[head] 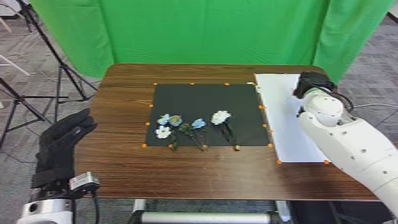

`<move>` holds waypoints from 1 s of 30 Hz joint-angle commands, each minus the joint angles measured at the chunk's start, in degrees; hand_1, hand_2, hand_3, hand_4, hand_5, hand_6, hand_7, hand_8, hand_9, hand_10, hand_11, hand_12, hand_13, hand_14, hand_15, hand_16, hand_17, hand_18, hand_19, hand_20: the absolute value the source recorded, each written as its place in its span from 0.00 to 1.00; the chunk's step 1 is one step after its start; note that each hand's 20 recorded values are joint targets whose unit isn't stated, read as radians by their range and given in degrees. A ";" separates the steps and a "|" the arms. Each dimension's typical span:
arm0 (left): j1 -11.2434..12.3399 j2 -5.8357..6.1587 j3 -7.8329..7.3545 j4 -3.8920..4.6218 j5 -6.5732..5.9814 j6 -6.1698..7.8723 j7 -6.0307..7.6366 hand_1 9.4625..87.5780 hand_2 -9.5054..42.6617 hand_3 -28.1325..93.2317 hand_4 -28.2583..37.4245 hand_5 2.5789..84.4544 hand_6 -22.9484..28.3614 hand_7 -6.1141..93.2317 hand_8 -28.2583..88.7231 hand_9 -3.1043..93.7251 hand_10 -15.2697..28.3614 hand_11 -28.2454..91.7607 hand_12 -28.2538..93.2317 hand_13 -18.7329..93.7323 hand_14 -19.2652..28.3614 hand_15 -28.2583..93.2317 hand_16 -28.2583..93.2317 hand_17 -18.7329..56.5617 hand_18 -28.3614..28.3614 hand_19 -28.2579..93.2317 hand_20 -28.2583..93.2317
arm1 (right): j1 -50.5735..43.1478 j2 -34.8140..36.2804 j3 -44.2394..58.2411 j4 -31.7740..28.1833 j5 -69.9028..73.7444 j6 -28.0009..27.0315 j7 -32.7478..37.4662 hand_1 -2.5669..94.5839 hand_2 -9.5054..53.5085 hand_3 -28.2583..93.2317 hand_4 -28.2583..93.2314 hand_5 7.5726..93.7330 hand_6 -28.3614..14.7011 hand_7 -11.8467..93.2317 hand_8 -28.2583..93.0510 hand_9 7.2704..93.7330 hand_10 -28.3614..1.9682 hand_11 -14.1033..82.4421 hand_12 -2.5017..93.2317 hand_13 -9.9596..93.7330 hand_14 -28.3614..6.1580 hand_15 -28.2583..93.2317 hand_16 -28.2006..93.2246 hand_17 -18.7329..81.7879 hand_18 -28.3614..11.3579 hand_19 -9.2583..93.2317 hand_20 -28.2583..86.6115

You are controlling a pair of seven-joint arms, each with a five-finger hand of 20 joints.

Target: Arrange flowers

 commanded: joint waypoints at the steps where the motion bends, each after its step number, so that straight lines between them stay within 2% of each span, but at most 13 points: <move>1: 1.56 0.97 -0.21 -0.44 -0.73 0.78 0.57 0.24 0.25 0.91 0.17 0.47 0.66 0.27 0.14 0.36 0.79 0.59 0.31 0.34 0.90 0.77 0.10 0.08 0.83 0.66 0.33 | -3.15 3.71 0.89 -7.88 -2.71 1.54 -6.17 0.57 0.00 0.86 0.00 0.83 0.70 0.45 0.24 0.96 0.79 0.31 0.43 0.88 0.73 0.89 0.41 0.50 0.28 0.96 0.23; 5: 1.95 1.11 -0.74 -0.58 -0.65 0.85 0.29 0.24 0.25 0.91 0.17 0.46 0.66 0.27 0.14 0.36 0.79 0.59 0.31 0.34 0.90 0.77 0.10 0.08 0.83 0.66 0.33 | -7.16 5.48 2.80 -13.92 -5.14 0.22 -11.31 0.57 0.00 0.86 0.00 0.83 0.70 0.45 0.24 0.96 0.79 0.31 0.43 0.88 0.73 0.89 0.41 0.50 0.29 0.96 0.23; 6: 2.01 1.34 -0.81 -0.57 -0.83 0.97 0.59 0.24 0.25 0.91 0.17 0.46 0.66 0.27 0.14 0.36 0.79 0.59 0.31 0.34 0.90 0.77 0.10 0.08 0.83 0.66 0.33 | -7.90 5.80 3.12 -15.26 -5.53 -0.15 -12.33 0.57 0.00 0.86 0.00 0.83 0.70 0.45 0.24 0.96 0.79 0.31 0.43 0.88 0.73 0.89 0.41 0.50 0.29 0.96 0.23; 7: 2.12 1.19 -1.03 -0.67 -0.55 0.90 0.25 0.24 0.25 0.91 0.17 0.46 0.66 0.27 0.14 0.36 0.79 0.59 0.31 0.34 0.91 0.77 0.10 0.08 0.83 0.66 0.33 | -9.44 5.50 4.52 -16.61 -6.32 -1.05 -13.24 0.57 0.00 0.86 0.00 0.83 0.70 0.45 0.24 0.96 0.79 0.31 0.43 0.88 0.73 0.89 0.41 0.50 0.28 0.96 0.23; 8: 2.14 1.44 -0.86 -0.66 -0.96 1.21 0.84 0.24 0.25 0.91 0.17 0.46 0.66 0.27 0.14 0.36 0.79 0.59 0.31 0.34 0.90 0.77 0.10 0.08 0.83 0.66 0.33 | -9.84 5.73 4.56 -17.62 -6.33 -1.30 -14.02 0.57 0.00 0.86 0.00 0.83 0.70 0.45 0.24 0.96 0.79 0.31 0.43 0.88 0.73 0.89 0.41 0.50 0.28 0.96 0.23; 13: 2.32 1.44 -0.81 -0.80 -1.05 1.48 0.95 0.23 0.25 0.91 0.17 0.46 0.66 0.27 0.14 0.36 0.79 0.59 0.31 0.34 0.91 0.77 0.10 0.08 0.83 0.66 0.33 | -13.37 5.52 6.64 -21.73 -6.51 -3.15 -15.99 0.57 0.00 0.86 0.00 0.83 0.70 0.45 0.24 0.97 0.78 0.31 0.43 0.88 0.73 0.89 0.41 0.50 0.28 0.96 0.23; 16: 2.55 1.01 -0.98 -0.83 -0.78 1.35 0.75 0.23 0.25 0.91 0.17 0.46 0.66 0.27 0.14 0.36 0.79 0.59 0.31 0.34 0.90 0.77 0.10 0.08 0.83 0.66 0.33 | -14.75 4.81 7.08 -23.04 -7.38 -3.51 -17.02 0.57 0.00 0.86 0.00 0.83 0.70 0.44 0.24 0.97 0.78 0.31 0.43 0.88 0.73 0.89 0.41 0.50 0.28 0.96 0.23; 20: 2.20 1.11 -0.86 -0.72 -0.82 1.25 0.78 0.23 0.25 0.91 0.17 0.46 0.66 0.27 0.14 0.36 0.79 0.59 0.31 0.34 0.90 0.77 0.10 0.08 0.83 0.66 0.33 | -17.43 3.49 8.68 -25.17 -8.10 -5.31 -18.15 0.57 0.00 0.86 0.00 0.83 0.69 0.44 0.24 0.97 0.77 0.31 0.43 0.88 0.73 0.89 0.41 0.50 0.28 0.96 0.23; 21: 2.22 1.27 -0.77 -0.74 -1.09 1.39 0.98 0.23 0.25 0.91 0.17 0.46 0.66 0.27 0.14 0.36 0.79 0.59 0.31 0.34 0.90 0.77 0.10 0.08 0.83 0.66 0.33 | -17.40 3.32 8.23 -25.32 -8.43 -5.36 -18.29 0.57 0.00 0.86 0.00 0.83 0.69 0.44 0.24 0.97 0.77 0.31 0.43 0.88 0.73 0.89 0.41 0.50 0.28 0.96 0.23; 25: 1.76 0.93 -0.63 -0.57 -0.52 1.00 0.46 0.23 0.25 0.91 0.17 0.46 0.66 0.27 0.14 0.36 0.79 0.59 0.31 0.34 0.90 0.77 0.10 0.08 0.83 0.66 0.33 | -18.51 2.69 8.05 -26.06 -9.50 -5.41 -18.85 0.57 0.00 0.86 0.00 0.83 0.69 0.43 0.24 0.97 0.77 0.31 0.42 0.88 0.73 0.89 0.42 0.50 0.27 0.97 0.22; 26: 1.88 1.05 -0.61 -0.65 -0.82 1.16 0.76 0.24 0.25 0.91 0.17 0.46 0.66 0.27 0.14 0.36 0.79 0.59 0.31 0.34 0.90 0.77 0.10 0.08 0.83 0.66 0.33 | -18.84 2.31 8.18 -26.19 -9.62 -5.57 -18.74 0.57 0.00 0.86 0.00 0.83 0.69 0.43 0.25 0.97 0.77 0.31 0.42 0.88 0.73 0.89 0.42 0.50 0.27 0.97 0.22; 28: 1.65 0.62 -0.65 -0.60 -0.32 0.90 0.26 0.23 0.25 0.91 0.17 0.46 0.66 0.27 0.14 0.36 0.79 0.59 0.31 0.34 0.90 0.77 0.10 0.08 0.83 0.66 0.33 | -19.27 1.84 8.25 -26.30 -9.43 -5.79 -18.79 0.57 0.00 0.86 0.00 0.83 0.69 0.43 0.25 0.97 0.77 0.31 0.42 0.89 0.72 0.89 0.42 0.50 0.27 0.97 0.22; 30: 1.70 0.79 -0.59 -0.66 -0.44 1.01 0.31 0.24 0.25 0.91 0.17 0.46 0.66 0.27 0.14 0.36 0.79 0.59 0.31 0.34 0.90 0.77 0.10 0.08 0.83 0.66 0.33 | -19.89 1.23 8.29 -26.12 -9.90 -5.77 -18.95 0.57 0.00 0.86 0.00 0.84 0.69 0.43 0.25 0.97 0.76 0.31 0.42 0.89 0.72 0.89 0.42 0.50 0.27 0.97 0.22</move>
